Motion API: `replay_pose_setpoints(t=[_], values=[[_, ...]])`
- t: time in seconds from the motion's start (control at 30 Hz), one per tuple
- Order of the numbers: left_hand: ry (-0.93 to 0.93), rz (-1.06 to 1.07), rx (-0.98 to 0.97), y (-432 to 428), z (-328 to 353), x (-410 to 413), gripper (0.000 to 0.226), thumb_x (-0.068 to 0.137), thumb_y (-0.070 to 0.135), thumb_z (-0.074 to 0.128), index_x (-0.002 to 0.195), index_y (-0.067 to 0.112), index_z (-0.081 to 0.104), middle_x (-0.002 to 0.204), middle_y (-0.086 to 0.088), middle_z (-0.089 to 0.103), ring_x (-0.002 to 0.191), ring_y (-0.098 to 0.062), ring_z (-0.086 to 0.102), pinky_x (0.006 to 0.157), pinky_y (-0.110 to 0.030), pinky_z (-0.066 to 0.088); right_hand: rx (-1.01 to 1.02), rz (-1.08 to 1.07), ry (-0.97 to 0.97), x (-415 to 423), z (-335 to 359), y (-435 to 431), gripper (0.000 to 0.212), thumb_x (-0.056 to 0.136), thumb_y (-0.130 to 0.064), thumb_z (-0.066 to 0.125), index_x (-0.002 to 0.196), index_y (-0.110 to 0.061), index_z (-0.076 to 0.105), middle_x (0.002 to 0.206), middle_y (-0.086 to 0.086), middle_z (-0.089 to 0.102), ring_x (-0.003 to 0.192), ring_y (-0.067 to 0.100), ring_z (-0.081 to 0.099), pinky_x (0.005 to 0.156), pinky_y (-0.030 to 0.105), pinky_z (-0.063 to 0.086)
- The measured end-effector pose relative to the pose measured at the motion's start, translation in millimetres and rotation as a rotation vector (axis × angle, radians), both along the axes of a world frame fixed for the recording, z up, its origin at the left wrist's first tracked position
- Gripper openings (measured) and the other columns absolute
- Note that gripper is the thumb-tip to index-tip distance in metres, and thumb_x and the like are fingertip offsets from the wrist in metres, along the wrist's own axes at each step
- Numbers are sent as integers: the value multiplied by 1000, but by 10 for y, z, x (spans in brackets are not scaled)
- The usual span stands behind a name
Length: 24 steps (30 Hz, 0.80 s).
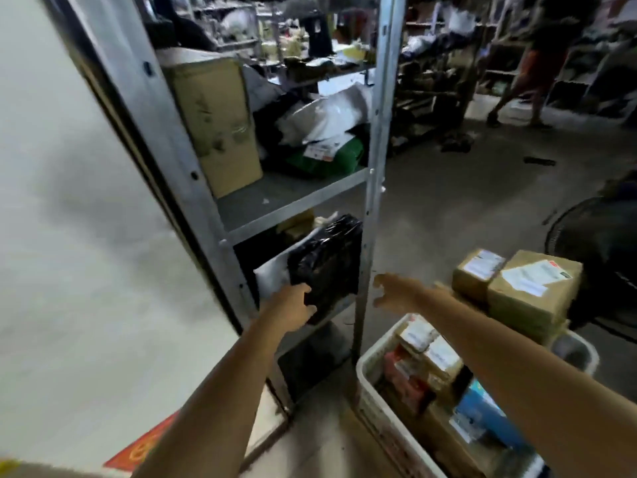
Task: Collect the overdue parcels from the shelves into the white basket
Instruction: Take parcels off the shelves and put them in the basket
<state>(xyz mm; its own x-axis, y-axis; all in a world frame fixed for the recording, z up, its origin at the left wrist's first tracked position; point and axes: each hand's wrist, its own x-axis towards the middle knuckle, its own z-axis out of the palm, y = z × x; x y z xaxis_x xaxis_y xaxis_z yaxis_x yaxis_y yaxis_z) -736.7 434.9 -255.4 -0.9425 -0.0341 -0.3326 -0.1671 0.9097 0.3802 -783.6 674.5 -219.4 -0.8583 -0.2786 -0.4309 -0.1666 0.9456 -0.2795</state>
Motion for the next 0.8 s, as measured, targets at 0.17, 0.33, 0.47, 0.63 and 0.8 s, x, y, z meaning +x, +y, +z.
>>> replay_pose_setpoints(t=[0.17,0.33,0.47,0.63,0.8], values=[[26,175,-58,-822,16,922,42,93,32,62,133,20,56,129,-8,62,118,-29,59,98,-37,48,21,204,-8,482,-50,-924,52,89,-33,66,135,-14,52,132,13,56,115,31,57,94,35,49],[34,308,-75,-1626,-29,1934,54,93,49,60,141,29,49,139,1,56,129,-18,53,109,-36,42,30,383,38,1204,-18,-1849,51,93,-37,62,137,-13,50,136,12,55,123,31,53,100,35,43],[21,420,-76,-2115,-51,2808,52,93,43,61,141,28,48,138,-3,57,128,-21,53,105,-38,44,10,492,7,1857,-96,-2525,53,93,-37,63,139,-15,46,138,9,54,121,26,54,98,32,43],[-9,600,-80,-2633,-84,3945,54,93,43,62,143,26,47,137,-5,57,124,-24,55,102,-39,47,-14,677,0,2665,-120,-3344,55,90,-39,63,139,-21,46,135,4,57,115,22,57,91,29,45],[-36,871,-69,-3015,-138,5177,55,92,44,62,141,26,48,135,-8,59,124,-28,55,103,-40,46,14,948,37,3482,-128,-4206,53,93,-40,61,139,-19,46,134,5,59,121,25,55,91,29,42]])
